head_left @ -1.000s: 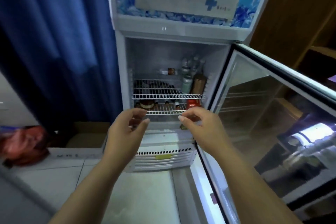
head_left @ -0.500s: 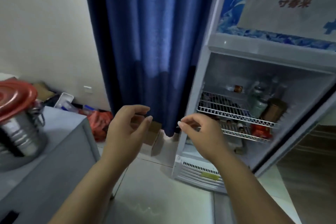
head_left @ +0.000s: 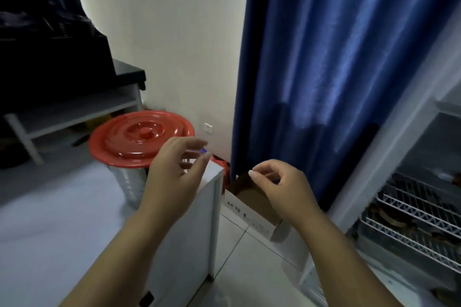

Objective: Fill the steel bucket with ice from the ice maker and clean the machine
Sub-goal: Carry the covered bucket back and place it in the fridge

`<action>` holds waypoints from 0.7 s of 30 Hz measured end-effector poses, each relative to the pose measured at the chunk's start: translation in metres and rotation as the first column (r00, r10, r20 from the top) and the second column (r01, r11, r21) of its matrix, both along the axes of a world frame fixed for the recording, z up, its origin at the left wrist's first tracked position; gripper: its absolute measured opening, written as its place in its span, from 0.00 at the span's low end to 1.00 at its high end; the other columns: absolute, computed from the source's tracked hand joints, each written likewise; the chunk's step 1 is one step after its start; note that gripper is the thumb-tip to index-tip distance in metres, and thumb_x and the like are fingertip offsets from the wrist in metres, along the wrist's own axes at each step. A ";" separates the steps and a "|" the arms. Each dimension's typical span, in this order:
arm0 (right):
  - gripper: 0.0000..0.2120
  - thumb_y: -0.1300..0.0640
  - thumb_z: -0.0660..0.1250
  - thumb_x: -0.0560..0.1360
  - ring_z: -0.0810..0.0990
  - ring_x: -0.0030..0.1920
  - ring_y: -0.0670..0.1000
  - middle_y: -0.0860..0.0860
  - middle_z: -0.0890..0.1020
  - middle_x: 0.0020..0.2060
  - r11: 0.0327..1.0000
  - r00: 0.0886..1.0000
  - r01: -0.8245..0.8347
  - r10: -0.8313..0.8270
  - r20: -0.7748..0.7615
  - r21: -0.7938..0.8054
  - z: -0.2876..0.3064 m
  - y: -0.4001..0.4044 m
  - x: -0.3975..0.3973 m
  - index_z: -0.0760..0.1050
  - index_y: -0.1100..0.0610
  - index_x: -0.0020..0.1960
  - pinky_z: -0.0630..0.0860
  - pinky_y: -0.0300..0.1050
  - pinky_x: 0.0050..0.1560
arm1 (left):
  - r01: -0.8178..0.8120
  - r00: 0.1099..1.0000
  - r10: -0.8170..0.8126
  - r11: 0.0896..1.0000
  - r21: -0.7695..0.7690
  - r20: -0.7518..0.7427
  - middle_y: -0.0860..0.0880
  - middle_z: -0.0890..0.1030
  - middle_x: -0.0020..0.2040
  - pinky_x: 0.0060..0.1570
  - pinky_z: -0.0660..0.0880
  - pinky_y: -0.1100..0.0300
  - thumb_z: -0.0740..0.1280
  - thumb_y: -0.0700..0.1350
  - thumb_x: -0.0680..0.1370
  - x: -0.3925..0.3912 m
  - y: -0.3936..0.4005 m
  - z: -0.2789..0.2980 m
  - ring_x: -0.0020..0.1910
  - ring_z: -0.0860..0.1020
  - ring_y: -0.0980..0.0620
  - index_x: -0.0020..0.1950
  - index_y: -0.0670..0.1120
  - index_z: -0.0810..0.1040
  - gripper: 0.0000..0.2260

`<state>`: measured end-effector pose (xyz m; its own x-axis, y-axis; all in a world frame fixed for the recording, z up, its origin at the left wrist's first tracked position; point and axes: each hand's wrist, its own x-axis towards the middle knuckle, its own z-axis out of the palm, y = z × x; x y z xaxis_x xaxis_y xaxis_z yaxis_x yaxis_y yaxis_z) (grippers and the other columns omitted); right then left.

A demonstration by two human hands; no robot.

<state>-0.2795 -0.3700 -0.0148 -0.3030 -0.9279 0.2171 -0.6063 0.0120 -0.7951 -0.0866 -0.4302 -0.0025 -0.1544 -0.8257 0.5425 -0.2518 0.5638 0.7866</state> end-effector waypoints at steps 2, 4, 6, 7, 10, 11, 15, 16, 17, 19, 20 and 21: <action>0.03 0.50 0.67 0.76 0.79 0.43 0.40 0.43 0.81 0.41 0.999 0.999 -0.043 0.043 0.011 -0.003 0.001 -0.019 0.018 0.79 0.48 0.46 0.75 0.32 0.41 | -0.057 0.998 0.057 0.998 0.002 0.005 0.54 0.79 0.48 0.44 0.74 0.71 0.70 0.40 0.75 0.021 -0.012 0.002 0.46 0.79 0.58 0.48 0.57 0.75 0.11; 0.03 0.51 0.67 0.76 0.79 0.43 0.40 0.43 0.82 0.41 0.998 0.998 -0.067 0.068 0.012 -0.013 0.002 -0.035 0.033 0.79 0.48 0.46 0.75 0.31 0.39 | -0.101 0.995 0.101 0.995 0.001 0.022 0.54 0.79 0.48 0.47 0.75 0.67 0.70 0.42 0.75 0.038 -0.024 0.003 0.48 0.79 0.57 0.50 0.54 0.76 0.08; 0.04 0.51 0.68 0.75 0.80 0.43 0.43 0.44 0.82 0.40 0.997 0.997 -0.068 0.069 0.040 -0.027 0.001 -0.052 0.047 0.80 0.49 0.45 0.79 0.39 0.43 | -0.136 0.991 0.136 0.991 0.002 0.016 0.55 0.79 0.49 0.49 0.77 0.60 0.70 0.43 0.75 0.057 -0.037 0.003 0.49 0.79 0.57 0.51 0.52 0.77 0.08; 0.04 0.51 0.68 0.74 0.80 0.43 0.45 0.45 0.82 0.40 0.997 0.995 -0.064 0.066 0.069 -0.034 0.001 -0.059 0.053 0.80 0.49 0.44 0.80 0.44 0.46 | -0.149 0.989 0.149 0.989 0.011 0.005 0.55 0.79 0.49 0.49 0.78 0.58 0.69 0.43 0.75 0.064 -0.043 0.003 0.49 0.79 0.58 0.51 0.52 0.77 0.07; 0.03 0.50 0.69 0.73 0.81 0.44 0.48 0.46 0.82 0.41 0.997 0.988 -0.060 0.066 0.138 -0.044 0.001 -0.078 0.071 0.80 0.49 0.44 0.80 0.53 0.47 | -0.214 0.977 0.215 0.976 0.029 -0.007 0.55 0.78 0.49 0.47 0.78 0.56 0.69 0.42 0.76 0.086 -0.058 0.001 0.48 0.79 0.58 0.50 0.53 0.76 0.07; 0.03 0.50 0.69 0.73 0.80 0.44 0.48 0.46 0.81 0.42 0.997 0.986 -0.061 0.067 0.154 -0.044 0.001 -0.084 0.076 0.80 0.49 0.45 0.80 0.54 0.48 | -0.246 0.969 0.246 0.969 0.029 -0.002 0.54 0.78 0.49 0.47 0.78 0.57 0.69 0.43 0.76 0.093 -0.063 0.000 0.47 0.78 0.59 0.51 0.53 0.76 0.07; 0.08 0.49 0.70 0.73 0.75 0.47 0.40 0.45 0.77 0.49 0.997 0.993 -0.028 0.036 0.111 -0.066 0.002 -0.107 0.089 0.78 0.47 0.51 0.76 0.44 0.52 | -0.371 0.929 0.371 0.928 0.025 -0.007 0.53 0.77 0.49 0.47 0.75 0.61 0.68 0.43 0.76 0.116 -0.082 -0.008 0.47 0.77 0.57 0.52 0.51 0.77 0.06; 0.10 0.48 0.69 0.73 0.74 0.48 0.39 0.45 0.76 0.51 0.998 0.996 -0.028 0.034 0.087 -0.064 0.001 -0.113 0.091 0.78 0.47 0.54 0.74 0.40 0.53 | -0.401 0.916 0.401 0.916 0.019 0.011 0.54 0.76 0.49 0.47 0.74 0.60 0.68 0.43 0.76 0.121 -0.087 -0.011 0.48 0.77 0.55 0.52 0.51 0.78 0.06; 0.12 0.47 0.69 0.73 0.74 0.48 0.39 0.45 0.75 0.52 0.998 0.997 -0.031 0.035 0.071 -0.055 0.001 -0.118 0.093 0.77 0.46 0.56 0.72 0.39 0.53 | -0.430 0.903 0.429 0.903 0.011 0.038 0.54 0.75 0.48 0.49 0.74 0.58 0.68 0.43 0.76 0.125 -0.092 -0.013 0.50 0.76 0.53 0.52 0.50 0.78 0.06; 0.16 0.44 0.69 0.73 0.73 0.50 0.40 0.46 0.74 0.54 0.999 0.997 -0.032 0.035 0.075 -0.033 -0.001 -0.128 0.097 0.75 0.46 0.60 0.71 0.40 0.56 | -0.474 0.875 0.472 0.881 -0.008 0.108 0.55 0.74 0.49 0.55 0.73 0.48 0.68 0.45 0.76 0.131 -0.101 -0.019 0.54 0.74 0.49 0.53 0.50 0.78 0.07; 0.19 0.42 0.68 0.72 0.74 0.52 0.41 0.46 0.74 0.54 0.999 0.996 -0.029 0.031 0.086 -0.020 -0.003 -0.131 0.099 0.75 0.44 0.61 0.72 0.42 0.59 | -0.487 0.865 0.482 0.873 0.000 0.140 0.54 0.74 0.50 0.57 0.72 0.44 0.68 0.46 0.76 0.134 -0.104 -0.021 0.56 0.73 0.48 0.54 0.51 0.78 0.07; 0.21 0.40 0.68 0.71 0.74 0.53 0.43 0.46 0.73 0.55 1.000 0.996 -0.031 0.031 0.087 -0.004 -0.005 -0.137 0.100 0.74 0.43 0.62 0.73 0.45 0.60 | -0.503 0.854 0.492 0.864 0.026 0.169 0.53 0.74 0.52 0.59 0.71 0.43 0.68 0.48 0.76 0.136 -0.109 -0.023 0.58 0.72 0.47 0.55 0.52 0.78 0.08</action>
